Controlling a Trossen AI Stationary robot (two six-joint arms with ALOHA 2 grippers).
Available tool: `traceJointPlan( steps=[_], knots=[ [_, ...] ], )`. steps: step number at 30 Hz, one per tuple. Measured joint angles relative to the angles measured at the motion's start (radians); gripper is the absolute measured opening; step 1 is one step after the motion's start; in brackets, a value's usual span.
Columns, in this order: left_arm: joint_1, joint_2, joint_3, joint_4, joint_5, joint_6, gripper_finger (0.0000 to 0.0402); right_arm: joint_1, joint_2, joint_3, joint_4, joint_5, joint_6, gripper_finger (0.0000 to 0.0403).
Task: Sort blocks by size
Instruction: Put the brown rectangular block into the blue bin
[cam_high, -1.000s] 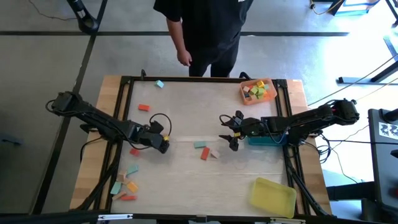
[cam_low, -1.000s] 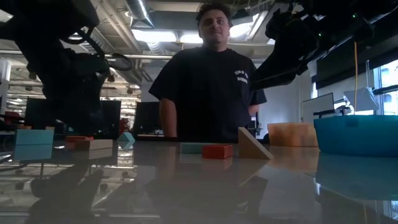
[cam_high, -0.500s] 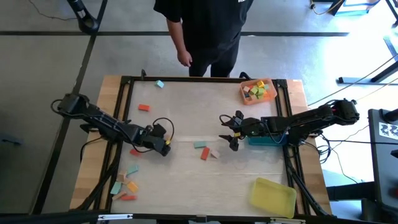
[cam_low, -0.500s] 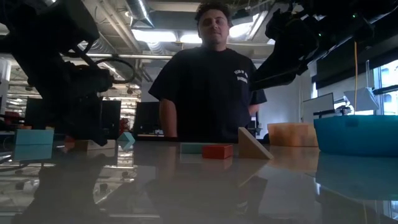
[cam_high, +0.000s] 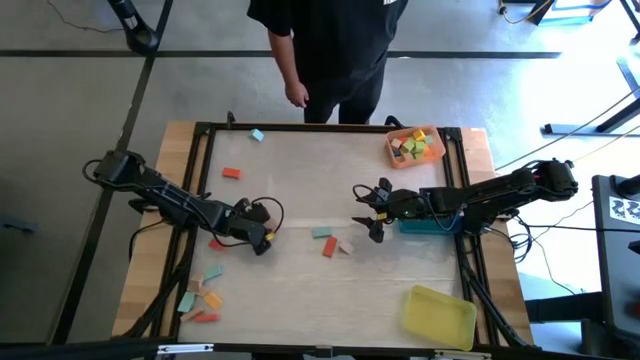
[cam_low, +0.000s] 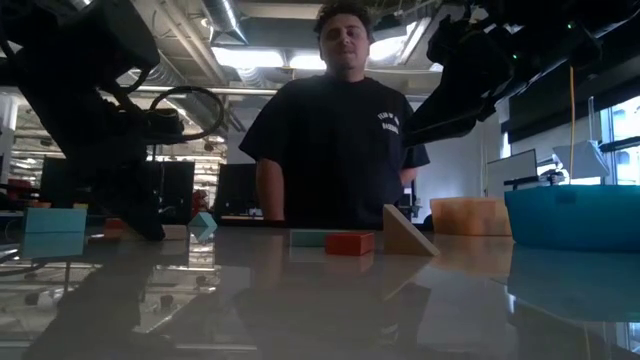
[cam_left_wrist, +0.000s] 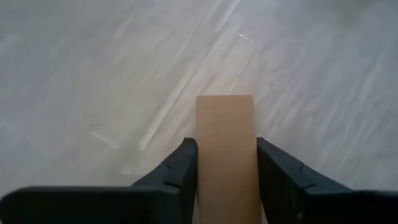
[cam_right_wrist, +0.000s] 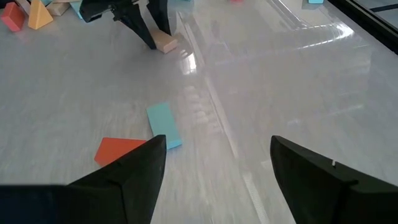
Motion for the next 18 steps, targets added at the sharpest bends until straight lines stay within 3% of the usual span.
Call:
traceJointPlan(
  steps=[8, 18],
  knots=[
    [0.0, 0.0, 0.019, -0.012, 0.007, 0.087, 0.0112, 0.0, 0.0, 0.0, 0.0, 0.0, 0.0, 0.0284],
    [-0.001, 0.004, 0.139, -0.023, 0.022, 0.236, 0.0112, 0.0, 0.0, 0.0, 0.061, -0.002, 0.001, 0.0284]
  ],
)
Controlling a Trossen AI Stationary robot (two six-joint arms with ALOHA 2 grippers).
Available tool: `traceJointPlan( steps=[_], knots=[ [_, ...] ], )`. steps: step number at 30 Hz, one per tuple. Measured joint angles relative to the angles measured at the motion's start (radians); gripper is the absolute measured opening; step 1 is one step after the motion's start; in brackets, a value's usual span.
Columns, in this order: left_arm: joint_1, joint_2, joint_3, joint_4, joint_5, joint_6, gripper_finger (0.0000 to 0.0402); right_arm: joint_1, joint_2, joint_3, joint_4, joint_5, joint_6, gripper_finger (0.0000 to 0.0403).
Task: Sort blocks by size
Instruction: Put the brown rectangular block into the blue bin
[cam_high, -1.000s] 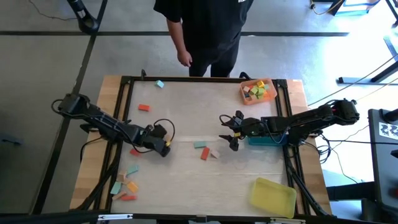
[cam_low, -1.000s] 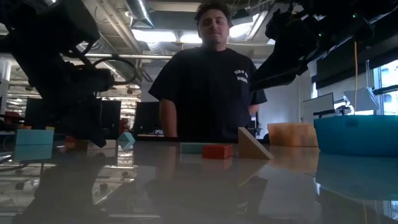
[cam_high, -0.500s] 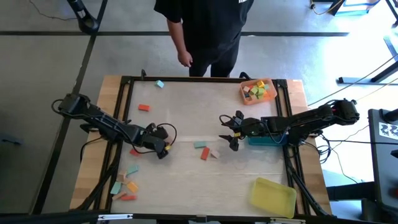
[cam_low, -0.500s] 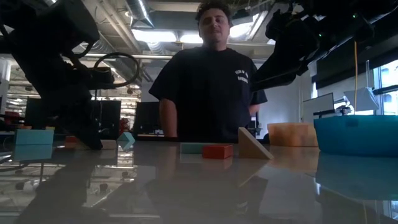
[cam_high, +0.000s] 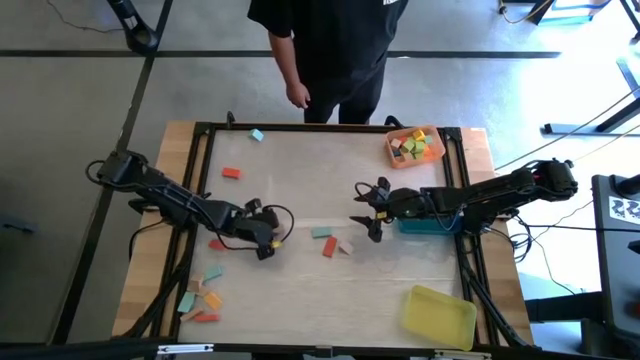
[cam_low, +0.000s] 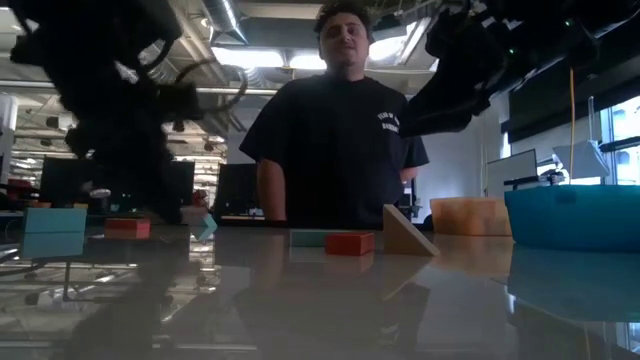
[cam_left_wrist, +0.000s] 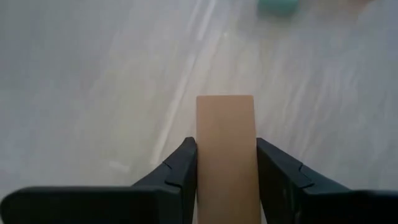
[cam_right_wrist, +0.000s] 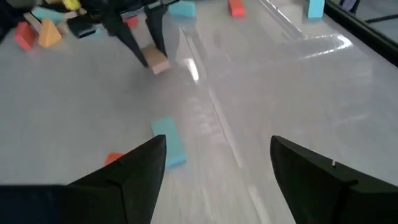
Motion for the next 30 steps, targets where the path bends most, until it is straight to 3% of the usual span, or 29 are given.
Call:
traceJointPlan(
  steps=[8, 13, 19, 30],
  knots=[
    [-0.028, -0.002, 0.118, 0.014, -0.155, 0.182, 0.0112, 0.0, 0.044, 0.001, 0.142, -0.04, 0.033, 0.0284],
    [-0.052, -0.003, 0.16, 0.094, -0.262, 0.352, 0.0112, 0.0, 0.119, -0.001, 0.261, -0.079, 0.151, 0.0284],
    [-0.051, -0.003, 0.161, 0.247, -0.268, 0.514, 0.0113, 0.0, 0.238, 0.016, 0.433, -0.106, 0.267, 0.0284],
    [-0.045, 0.023, 0.163, 0.308, -0.29, 0.63, 0.0113, 0.0, 0.408, 0.182, 0.446, -0.124, 0.314, 0.0284]
  ],
)
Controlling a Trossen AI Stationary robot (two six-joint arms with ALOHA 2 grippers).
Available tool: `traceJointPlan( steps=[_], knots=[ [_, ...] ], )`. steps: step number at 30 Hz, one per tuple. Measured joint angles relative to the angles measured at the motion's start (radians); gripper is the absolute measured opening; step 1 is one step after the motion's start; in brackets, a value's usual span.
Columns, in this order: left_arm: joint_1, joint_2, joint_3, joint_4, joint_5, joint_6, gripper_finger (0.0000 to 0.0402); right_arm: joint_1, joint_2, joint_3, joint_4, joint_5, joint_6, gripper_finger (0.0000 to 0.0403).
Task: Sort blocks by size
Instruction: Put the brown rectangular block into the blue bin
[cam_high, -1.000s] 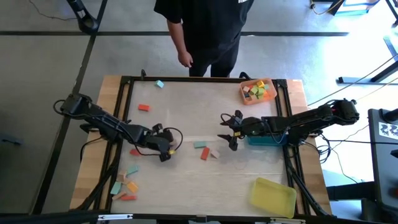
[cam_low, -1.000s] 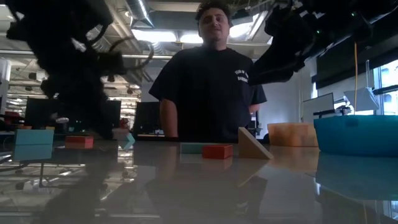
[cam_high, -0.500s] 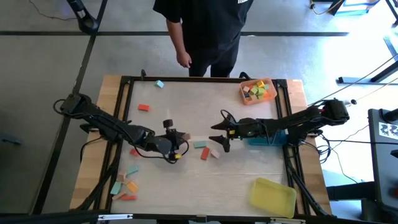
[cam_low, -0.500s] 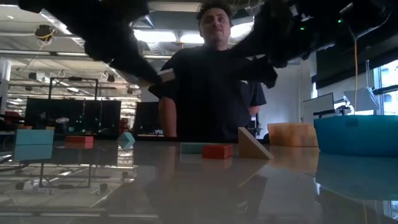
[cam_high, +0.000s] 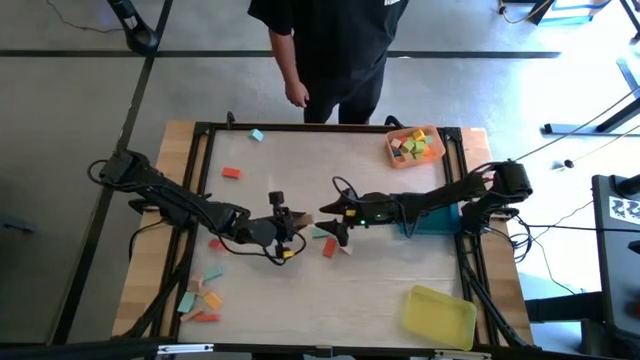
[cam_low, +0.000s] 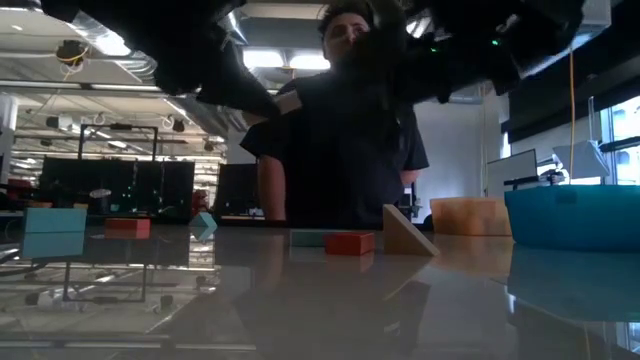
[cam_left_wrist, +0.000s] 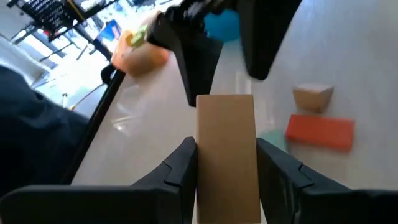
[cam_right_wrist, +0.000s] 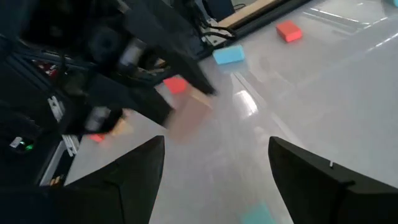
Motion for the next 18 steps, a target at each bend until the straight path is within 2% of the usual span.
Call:
traceJointPlan(
  steps=[13, 18],
  knots=[
    [0.0, 0.01, 0.0, 0.028, -0.006, 0.026, 0.0113, -0.002, 0.116, 0.137, -0.001, -0.007, 0.0, 0.0281],
    [0.0, 0.01, 0.0, 0.022, -0.006, 0.027, 0.0113, -0.002, 0.144, 0.168, 0.0, -0.008, -0.011, 0.0235]
  ],
)
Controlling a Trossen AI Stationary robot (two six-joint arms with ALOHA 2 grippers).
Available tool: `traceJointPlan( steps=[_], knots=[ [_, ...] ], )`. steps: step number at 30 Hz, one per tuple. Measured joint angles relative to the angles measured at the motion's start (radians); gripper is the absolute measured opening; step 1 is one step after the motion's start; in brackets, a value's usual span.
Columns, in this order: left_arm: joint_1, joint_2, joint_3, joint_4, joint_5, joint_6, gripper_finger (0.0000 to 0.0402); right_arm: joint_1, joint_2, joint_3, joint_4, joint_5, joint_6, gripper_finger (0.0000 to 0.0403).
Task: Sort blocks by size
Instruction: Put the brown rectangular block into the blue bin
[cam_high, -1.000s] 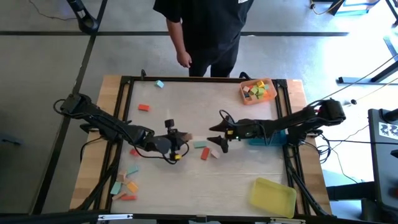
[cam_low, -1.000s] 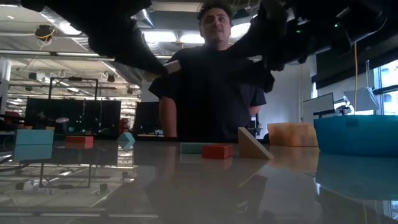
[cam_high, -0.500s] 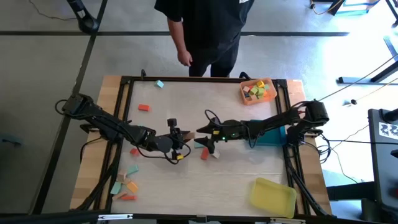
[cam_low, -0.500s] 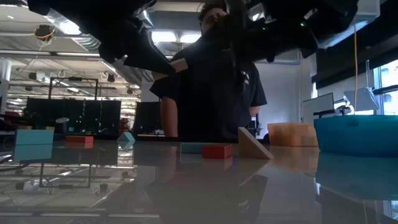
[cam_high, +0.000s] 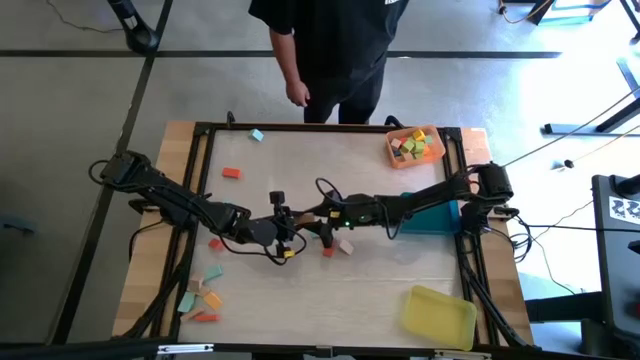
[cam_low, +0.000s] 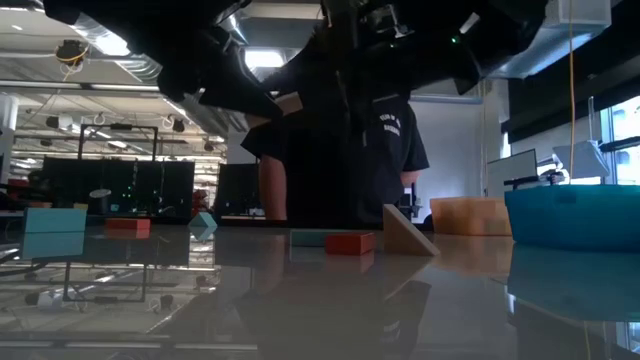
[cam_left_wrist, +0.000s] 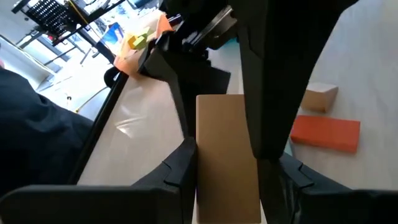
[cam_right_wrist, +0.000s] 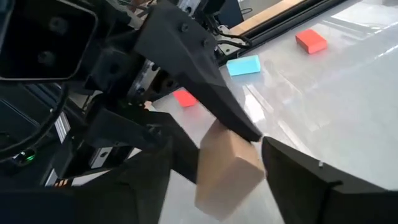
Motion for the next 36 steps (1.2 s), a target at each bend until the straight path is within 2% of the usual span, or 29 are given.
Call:
traceJointPlan(
  steps=[7, 12, 16, 24, 30, 36],
  knots=[
    [-0.001, 0.0, 0.0, 0.001, -0.007, -0.006, 0.0114, -0.006, 0.0, 0.003, -0.015, 0.001, -0.063, 0.0123],
    [-0.001, 0.001, 0.0, 0.004, -0.004, -0.002, 0.0113, -0.007, 0.0, 0.004, -0.039, 0.019, -0.07, 0.0078],
    [0.001, 0.001, 0.0, 0.015, 0.045, -0.008, 0.0122, -0.006, 0.0, 0.003, -0.064, 0.02, -0.112, 0.007],
    [-0.009, -0.03, 0.0, -0.002, 0.046, -0.004, 0.0194, -0.005, -0.017, 0.003, -0.088, 0.058, -0.167, 0.0059],
    [-0.066, -0.136, 0.0, -0.054, 0.042, 0.003, 0.0211, -0.005, -0.115, 0.003, -0.266, 0.13, -0.224, 0.0058],
    [-0.113, -0.227, 0.0, -0.241, 0.041, -0.161, 0.0205, -0.003, -0.247, 0.003, -0.507, 0.168, -0.236, 0.0058]
  ],
)
